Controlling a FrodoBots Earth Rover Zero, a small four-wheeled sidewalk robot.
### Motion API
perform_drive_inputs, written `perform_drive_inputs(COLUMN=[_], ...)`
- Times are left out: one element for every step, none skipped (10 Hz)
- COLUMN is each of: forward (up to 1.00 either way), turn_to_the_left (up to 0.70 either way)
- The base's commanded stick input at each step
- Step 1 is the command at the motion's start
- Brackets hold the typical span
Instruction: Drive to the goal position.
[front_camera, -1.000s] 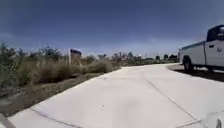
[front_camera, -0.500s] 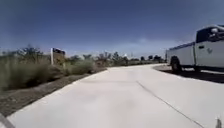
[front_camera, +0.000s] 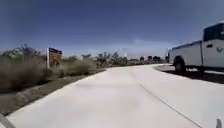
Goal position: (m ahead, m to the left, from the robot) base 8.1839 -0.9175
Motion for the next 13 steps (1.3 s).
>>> perform_drive_inputs(forward=[0.85, 0.85, 0.85, 0.85, 0.85, 0.85, 0.85, 0.85, 0.85, 0.85, 0.85, 0.85, 0.85], turn_to_the_left=[0.0, 0.0, 0.0, 0.0, 0.0, 0.0, 0.0, 0.0, 0.0, 0.0, 0.0, 0.0, 0.0])
